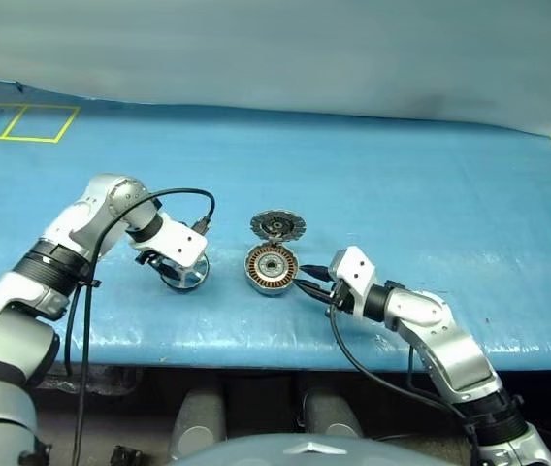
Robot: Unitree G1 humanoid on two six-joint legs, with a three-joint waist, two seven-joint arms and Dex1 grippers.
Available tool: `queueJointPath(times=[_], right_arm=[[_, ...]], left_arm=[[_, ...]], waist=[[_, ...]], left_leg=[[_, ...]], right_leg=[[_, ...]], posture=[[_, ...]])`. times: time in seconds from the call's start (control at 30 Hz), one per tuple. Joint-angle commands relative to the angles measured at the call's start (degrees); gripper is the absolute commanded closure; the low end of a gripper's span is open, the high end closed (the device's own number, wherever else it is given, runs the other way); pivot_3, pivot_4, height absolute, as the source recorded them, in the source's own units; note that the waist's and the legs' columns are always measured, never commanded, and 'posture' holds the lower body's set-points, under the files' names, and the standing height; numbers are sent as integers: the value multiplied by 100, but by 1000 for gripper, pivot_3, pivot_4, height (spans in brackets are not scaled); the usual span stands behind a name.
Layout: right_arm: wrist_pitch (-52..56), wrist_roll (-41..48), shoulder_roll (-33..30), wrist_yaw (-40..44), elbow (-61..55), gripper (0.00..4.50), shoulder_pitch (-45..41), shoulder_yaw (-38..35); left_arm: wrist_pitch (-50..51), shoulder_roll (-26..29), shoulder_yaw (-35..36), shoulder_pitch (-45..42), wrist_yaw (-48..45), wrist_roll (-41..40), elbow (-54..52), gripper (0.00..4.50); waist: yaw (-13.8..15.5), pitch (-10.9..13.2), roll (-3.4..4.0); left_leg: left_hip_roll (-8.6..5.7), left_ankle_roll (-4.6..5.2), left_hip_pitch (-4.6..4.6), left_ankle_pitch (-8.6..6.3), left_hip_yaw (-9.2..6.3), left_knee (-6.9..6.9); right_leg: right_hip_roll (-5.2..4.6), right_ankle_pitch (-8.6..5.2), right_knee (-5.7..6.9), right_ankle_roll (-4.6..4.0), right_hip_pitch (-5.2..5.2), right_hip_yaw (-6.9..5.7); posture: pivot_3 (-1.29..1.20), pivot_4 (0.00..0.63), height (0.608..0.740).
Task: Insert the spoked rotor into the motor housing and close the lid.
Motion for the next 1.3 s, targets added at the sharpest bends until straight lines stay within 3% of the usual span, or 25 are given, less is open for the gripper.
queueJointPath(times=[0.03,0.33,0.7,0.8,0.87,1.17,1.3], right_arm=[[-192,66,43,-97,-197,3168,107,-242],[-380,25,143,-289,-165,3168,356,-321],[-486,-21,195,-450,-194,3168,477,-339],[-478,-20,178,-458,-205,3168,486,-321],[-489,-23,171,-448,-177,3168,471,-317],[-517,-120,300,-486,-82,3168,305,-188],[-451,-92,224,-412,-189,3168,363,-260]], left_arm=[[-14,15,450,101,93,-363,-186,2045],[454,-296,997,333,209,-1098,-271,2045],[473,-194,835,268,-64,-897,-188,2045],[277,-186,873,64,16,-764,55,1498],[272,-215,884,-101,50,-670,213,854],[280,-432,481,-687,-317,-172,841,854],[901,-115,-475,-1275,-494,-311,584,854]], waist=[[-1,0,0],[10,0,0],[-18,0,0],[-14,0,0],[-2,0,0],[-7,0,0],[-10,1,-2]], left_leg=[[0,0,0,0,1,0],[0,0,0,0,0,2],[0,0,1,0,1,1],[0,0,1,0,1,1],[0,0,0,0,1,3],[0,0,0,0,1,0],[-1,0,-9,0,0,2]], right_leg=[[0,0,0,0,0,1],[0,0,0,1,2,0],[1,1,1,1,1,2],[1,1,0,1,1,2],[1,1,0,1,1,1],[2,1,-1,1,-1,2],[2,1,-2,2,-5,3]], posture=[[0,150,740],[0,150,740],[0,150,740],[0,150,740],[0,150,740],[0,150,740],[0,150,740]])
